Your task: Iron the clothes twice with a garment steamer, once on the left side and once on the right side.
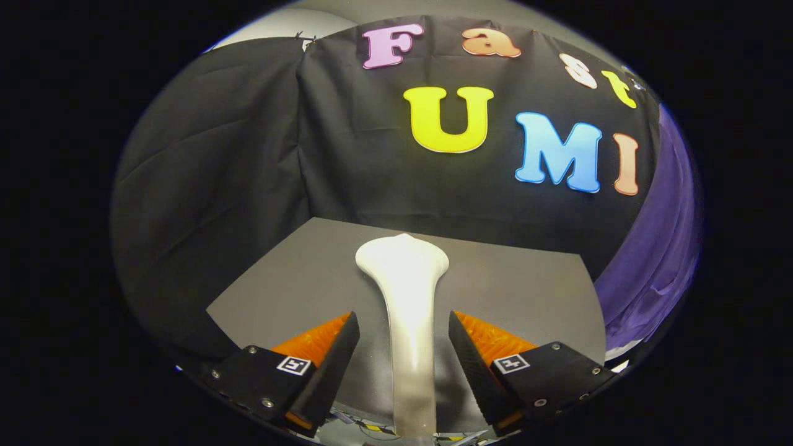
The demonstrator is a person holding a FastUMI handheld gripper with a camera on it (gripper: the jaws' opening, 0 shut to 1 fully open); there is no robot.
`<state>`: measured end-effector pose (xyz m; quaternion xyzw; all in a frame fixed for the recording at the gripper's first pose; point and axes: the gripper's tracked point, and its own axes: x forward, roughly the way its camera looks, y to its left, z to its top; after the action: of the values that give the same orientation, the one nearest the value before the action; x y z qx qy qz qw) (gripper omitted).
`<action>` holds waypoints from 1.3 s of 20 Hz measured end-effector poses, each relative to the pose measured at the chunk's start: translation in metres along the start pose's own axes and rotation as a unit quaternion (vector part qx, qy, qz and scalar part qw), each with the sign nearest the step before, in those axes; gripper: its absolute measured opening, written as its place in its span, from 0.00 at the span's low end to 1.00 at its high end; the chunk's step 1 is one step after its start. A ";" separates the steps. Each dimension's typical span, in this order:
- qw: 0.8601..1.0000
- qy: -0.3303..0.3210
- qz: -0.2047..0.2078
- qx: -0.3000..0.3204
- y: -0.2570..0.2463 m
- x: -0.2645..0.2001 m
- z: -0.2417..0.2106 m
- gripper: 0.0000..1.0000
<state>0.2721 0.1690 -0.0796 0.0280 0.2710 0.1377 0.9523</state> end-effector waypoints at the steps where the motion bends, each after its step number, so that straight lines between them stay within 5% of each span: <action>1: 1.000 0.006 0.001 0.001 -0.002 0.004 -0.001 0.90; 12: 0.999 0.051 -0.005 -0.007 -0.009 0.036 -0.018 0.78; 17: 0.998 0.041 -0.040 0.005 -0.017 0.039 -0.015 0.62; 19: 0.998 0.042 -0.045 0.014 -0.020 0.041 -0.015 0.47; 26: 0.995 0.036 -0.089 0.020 -0.025 0.036 -0.013 0.31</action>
<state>0.3008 0.1549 -0.1126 0.0176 0.3088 0.0478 0.9498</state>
